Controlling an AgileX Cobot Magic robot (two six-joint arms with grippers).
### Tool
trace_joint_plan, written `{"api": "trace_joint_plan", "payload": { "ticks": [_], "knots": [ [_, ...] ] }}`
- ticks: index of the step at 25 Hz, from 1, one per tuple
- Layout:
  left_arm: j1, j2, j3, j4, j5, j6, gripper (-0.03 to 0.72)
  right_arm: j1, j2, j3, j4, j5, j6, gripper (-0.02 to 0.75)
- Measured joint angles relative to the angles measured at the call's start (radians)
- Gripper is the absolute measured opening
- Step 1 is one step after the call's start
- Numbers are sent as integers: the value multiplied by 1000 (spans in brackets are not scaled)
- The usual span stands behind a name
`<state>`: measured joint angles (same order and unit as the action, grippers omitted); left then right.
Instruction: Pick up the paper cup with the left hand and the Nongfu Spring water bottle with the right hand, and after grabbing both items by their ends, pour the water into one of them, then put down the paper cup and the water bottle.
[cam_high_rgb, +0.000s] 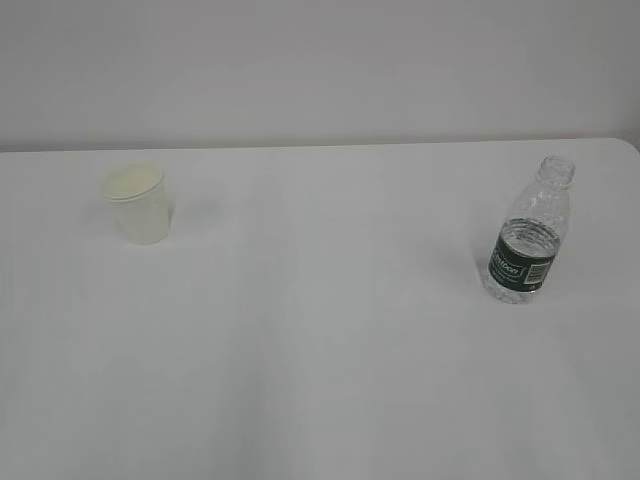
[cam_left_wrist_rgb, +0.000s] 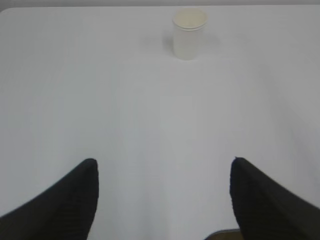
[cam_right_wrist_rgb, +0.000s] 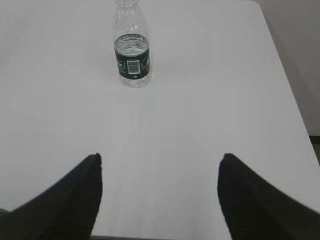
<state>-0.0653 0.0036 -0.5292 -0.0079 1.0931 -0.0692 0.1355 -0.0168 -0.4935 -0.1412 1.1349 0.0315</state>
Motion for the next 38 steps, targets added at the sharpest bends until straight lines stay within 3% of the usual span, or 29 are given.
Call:
{"api": "trace_joint_plan", "payload": {
  "ticks": [21,27,38],
  "knots": [
    [0,29,0,-18,0,0,587,0,0,-32,57,4,-31,536],
    [0,112,-8,-20,-15,0,587,0,74,-62,61,-65,-48,536],
    [0,261,-64,-20,-217,14,587,0,237,-63,61,-243,-62,536]
  ]
}}
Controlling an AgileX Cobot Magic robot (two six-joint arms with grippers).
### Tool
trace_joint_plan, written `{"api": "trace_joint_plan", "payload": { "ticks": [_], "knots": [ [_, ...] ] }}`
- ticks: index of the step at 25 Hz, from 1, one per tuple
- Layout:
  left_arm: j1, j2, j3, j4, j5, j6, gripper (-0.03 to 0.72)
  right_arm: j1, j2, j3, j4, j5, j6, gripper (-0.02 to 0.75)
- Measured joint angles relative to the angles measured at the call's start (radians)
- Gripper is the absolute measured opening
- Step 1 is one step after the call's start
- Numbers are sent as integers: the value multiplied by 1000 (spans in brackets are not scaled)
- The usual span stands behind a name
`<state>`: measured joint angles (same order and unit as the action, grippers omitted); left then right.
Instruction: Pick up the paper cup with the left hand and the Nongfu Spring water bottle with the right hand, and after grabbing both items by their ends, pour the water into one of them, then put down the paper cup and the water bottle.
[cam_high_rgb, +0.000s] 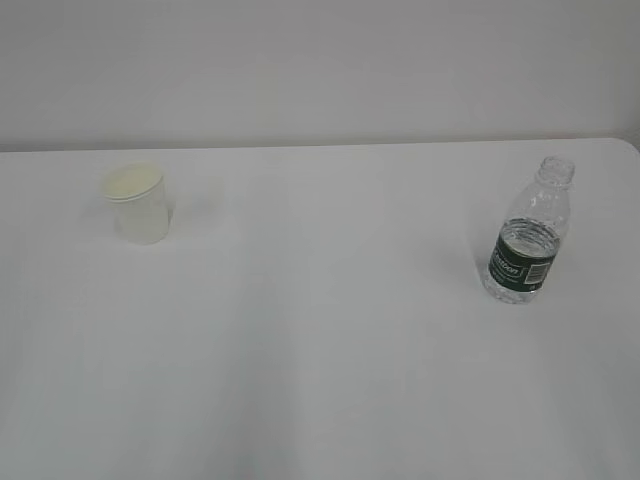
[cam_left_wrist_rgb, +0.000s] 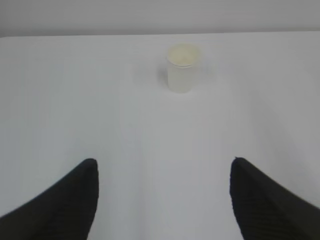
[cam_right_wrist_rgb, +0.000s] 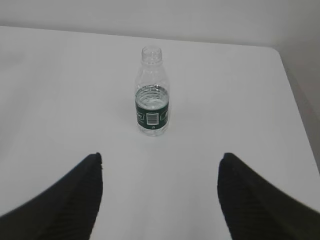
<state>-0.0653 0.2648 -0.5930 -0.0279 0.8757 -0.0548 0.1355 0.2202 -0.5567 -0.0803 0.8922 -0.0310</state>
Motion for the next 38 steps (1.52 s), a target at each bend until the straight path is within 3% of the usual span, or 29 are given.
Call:
{"api": "trace_joint_plan", "payload": {
  "ticks": [13,38],
  "knots": [
    [0,80,0,0,-148,2,587,0,163,0,0,-229,-17,536],
    [0,81,0,-2,-156,4,587,0,642,0,0,-852,-23,536]
  ]
}}
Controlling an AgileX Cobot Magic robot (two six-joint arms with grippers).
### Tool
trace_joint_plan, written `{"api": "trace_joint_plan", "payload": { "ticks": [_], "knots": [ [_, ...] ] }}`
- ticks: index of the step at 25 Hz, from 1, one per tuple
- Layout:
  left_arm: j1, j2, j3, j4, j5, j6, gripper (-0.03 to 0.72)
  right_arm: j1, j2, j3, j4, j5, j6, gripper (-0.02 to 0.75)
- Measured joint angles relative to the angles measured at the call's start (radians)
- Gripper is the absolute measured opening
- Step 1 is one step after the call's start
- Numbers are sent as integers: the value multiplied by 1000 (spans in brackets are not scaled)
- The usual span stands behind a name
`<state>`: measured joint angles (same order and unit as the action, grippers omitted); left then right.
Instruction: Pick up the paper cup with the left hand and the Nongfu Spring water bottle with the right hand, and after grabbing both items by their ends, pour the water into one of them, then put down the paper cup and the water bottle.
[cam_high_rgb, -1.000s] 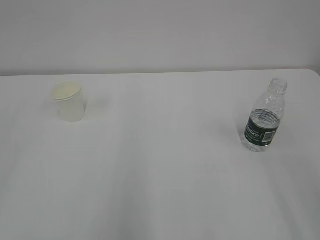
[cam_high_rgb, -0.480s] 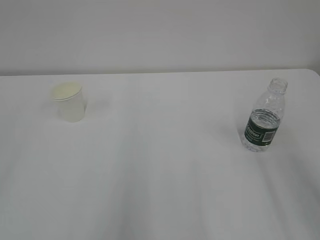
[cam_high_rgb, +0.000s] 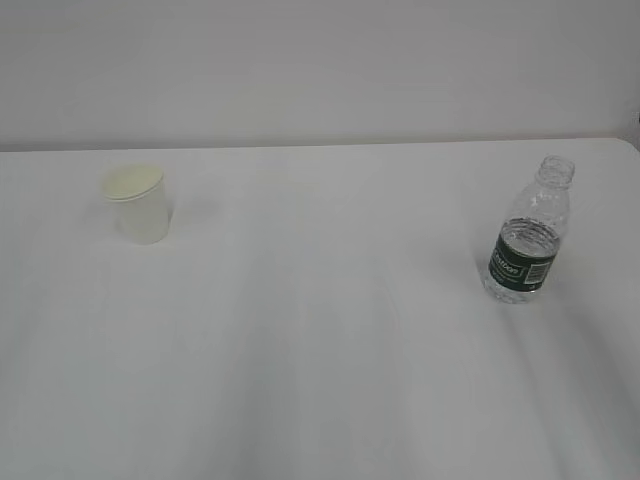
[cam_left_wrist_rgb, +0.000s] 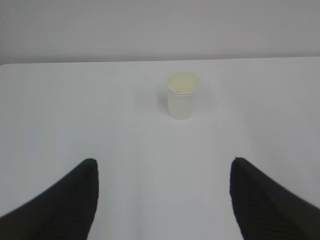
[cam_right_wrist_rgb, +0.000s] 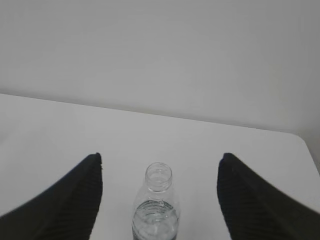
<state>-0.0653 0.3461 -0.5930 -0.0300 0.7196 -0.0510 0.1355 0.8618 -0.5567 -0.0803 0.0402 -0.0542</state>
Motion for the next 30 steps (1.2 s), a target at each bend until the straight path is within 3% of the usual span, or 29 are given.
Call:
{"api": "trace_joint_plan", "payload": {
  "ticks": [9,24,30],
  "knots": [
    [0,0,0,2,9,0,587,0,226,37,0,-208,7,536],
    [0,0,0,30,79,0,587,0,275,503,2,-704,71,536],
    [0,0,0,30,81,0,587,0,277,563,4,-843,75,536]
  ]
}}
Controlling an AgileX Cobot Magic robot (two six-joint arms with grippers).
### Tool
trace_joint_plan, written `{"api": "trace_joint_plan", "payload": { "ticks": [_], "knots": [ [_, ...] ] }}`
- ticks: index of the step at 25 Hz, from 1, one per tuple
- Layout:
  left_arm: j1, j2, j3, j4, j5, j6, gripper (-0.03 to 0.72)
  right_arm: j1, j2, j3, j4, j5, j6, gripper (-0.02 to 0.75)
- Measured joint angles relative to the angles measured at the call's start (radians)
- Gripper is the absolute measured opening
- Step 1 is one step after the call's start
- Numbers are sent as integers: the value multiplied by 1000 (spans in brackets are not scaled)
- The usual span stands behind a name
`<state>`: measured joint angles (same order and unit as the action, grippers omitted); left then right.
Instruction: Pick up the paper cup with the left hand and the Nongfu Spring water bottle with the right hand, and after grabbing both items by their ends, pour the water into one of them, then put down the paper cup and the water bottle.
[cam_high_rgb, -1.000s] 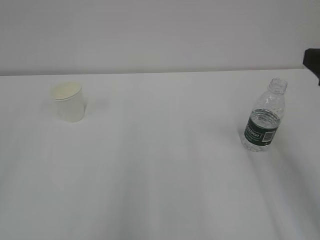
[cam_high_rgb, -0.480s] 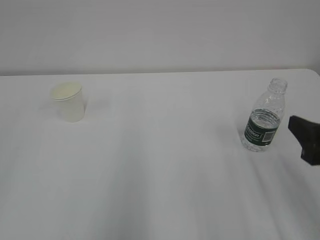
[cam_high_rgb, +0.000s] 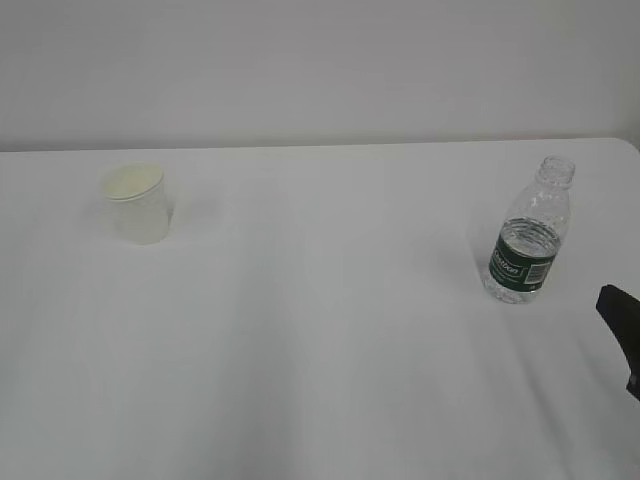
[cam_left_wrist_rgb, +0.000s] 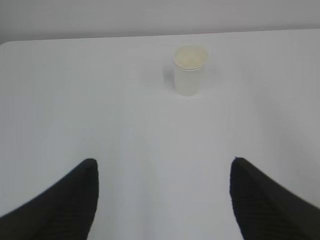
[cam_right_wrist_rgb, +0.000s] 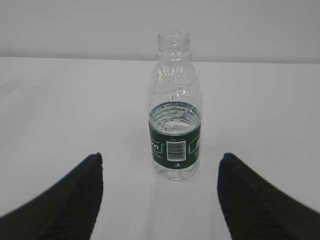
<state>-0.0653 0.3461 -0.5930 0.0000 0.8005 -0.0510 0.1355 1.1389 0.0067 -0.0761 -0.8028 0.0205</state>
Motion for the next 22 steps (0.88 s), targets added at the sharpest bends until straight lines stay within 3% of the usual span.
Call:
{"api": "trace_joint_plan", "payload": {
  "ticks": [7,12,22],
  "knots": [
    [0,0,0,-11,0,0,587,0,136,0,0,-112,0,536],
    [0,0,0,-13,0,0,587,0,325,0,0,-309,-4,536],
    [0,0,0,-13,0,5,587,0,593,-106,-38,-336,-11,536]
  ]
}}
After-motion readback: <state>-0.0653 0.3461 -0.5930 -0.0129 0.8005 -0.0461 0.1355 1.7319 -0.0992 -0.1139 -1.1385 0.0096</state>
